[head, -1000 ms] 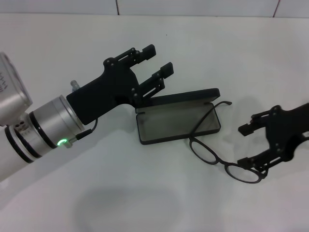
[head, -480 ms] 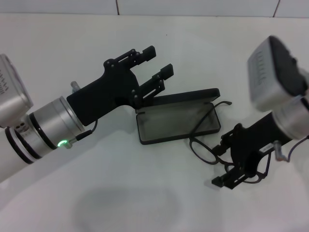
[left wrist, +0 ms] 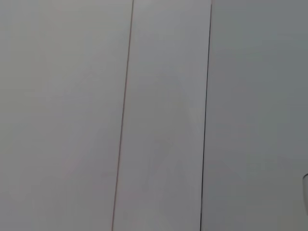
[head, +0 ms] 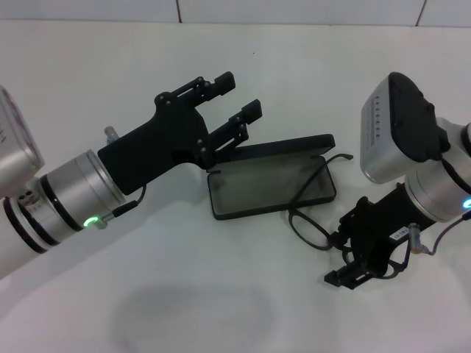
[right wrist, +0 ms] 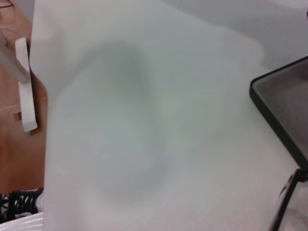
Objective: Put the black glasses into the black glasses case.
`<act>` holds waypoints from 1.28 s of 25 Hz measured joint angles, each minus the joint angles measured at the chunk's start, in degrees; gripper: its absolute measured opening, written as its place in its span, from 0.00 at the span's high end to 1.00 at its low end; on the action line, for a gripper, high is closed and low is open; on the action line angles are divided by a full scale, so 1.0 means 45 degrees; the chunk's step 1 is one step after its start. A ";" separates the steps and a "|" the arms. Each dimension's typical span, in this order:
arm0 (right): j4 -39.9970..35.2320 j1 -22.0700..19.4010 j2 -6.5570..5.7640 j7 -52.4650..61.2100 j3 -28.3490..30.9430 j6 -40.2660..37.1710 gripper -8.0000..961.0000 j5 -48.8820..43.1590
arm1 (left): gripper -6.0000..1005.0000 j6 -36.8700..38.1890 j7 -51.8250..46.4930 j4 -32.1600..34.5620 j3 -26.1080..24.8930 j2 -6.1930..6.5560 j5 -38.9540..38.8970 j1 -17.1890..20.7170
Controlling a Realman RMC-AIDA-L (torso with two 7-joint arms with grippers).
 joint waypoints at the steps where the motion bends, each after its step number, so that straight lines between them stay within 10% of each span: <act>1: -0.0009 -0.0004 0.0000 0.0003 -0.0005 -0.0063 0.29 -0.0002 | 0.42 0.0021 -0.0016 0.0000 -0.0003 0.0005 0.0000 -0.0003; 23: -0.0621 -0.0367 -0.0128 -0.1162 0.1884 -0.1650 0.68 -0.0317 | 0.42 0.0312 -0.0105 0.0096 -0.0008 0.0050 0.0010 0.0004; 32: -0.0879 -0.1057 -0.0076 -0.3167 0.4707 -0.2739 0.97 0.0702 | 0.43 0.0671 -0.0392 0.0116 -0.0022 0.0069 0.0001 0.0007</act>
